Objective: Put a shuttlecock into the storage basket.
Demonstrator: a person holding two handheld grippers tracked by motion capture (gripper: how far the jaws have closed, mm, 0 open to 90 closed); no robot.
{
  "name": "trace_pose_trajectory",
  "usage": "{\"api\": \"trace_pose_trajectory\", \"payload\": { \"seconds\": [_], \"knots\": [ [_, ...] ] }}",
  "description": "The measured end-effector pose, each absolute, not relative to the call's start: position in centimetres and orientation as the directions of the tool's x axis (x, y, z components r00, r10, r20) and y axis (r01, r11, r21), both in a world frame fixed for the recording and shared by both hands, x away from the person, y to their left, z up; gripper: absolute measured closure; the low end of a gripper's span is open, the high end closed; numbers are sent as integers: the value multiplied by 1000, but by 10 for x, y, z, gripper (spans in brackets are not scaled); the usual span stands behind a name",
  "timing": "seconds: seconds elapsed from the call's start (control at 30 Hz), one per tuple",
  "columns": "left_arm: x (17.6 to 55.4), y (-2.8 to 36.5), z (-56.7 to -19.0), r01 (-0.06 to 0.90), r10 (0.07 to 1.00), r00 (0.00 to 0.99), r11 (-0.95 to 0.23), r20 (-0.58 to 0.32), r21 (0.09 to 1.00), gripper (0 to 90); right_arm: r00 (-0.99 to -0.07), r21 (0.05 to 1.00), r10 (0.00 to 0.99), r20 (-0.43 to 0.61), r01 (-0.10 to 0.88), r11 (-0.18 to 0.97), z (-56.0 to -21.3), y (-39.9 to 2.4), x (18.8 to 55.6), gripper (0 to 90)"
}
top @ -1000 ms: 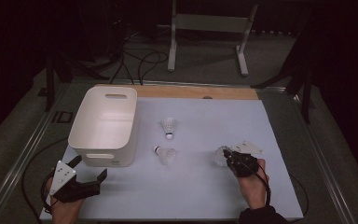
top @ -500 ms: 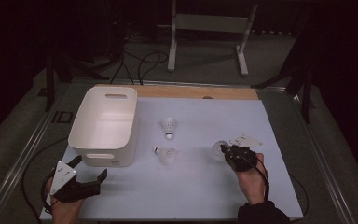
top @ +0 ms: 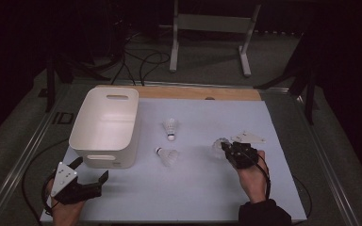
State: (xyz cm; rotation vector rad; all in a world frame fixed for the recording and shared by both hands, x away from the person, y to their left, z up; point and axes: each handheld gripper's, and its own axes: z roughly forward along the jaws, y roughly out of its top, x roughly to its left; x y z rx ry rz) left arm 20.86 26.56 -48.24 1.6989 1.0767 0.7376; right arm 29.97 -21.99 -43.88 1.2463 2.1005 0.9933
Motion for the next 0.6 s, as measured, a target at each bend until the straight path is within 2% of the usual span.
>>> {"api": "trace_pose_trajectory", "payload": {
  "seconds": [0.6],
  "knots": [
    [208, 266, -482, 323, 905, 426, -149, -3, 935, 2, -473, 796, 879, -61, 509, 329, -424, -208, 312, 841]
  ]
}}
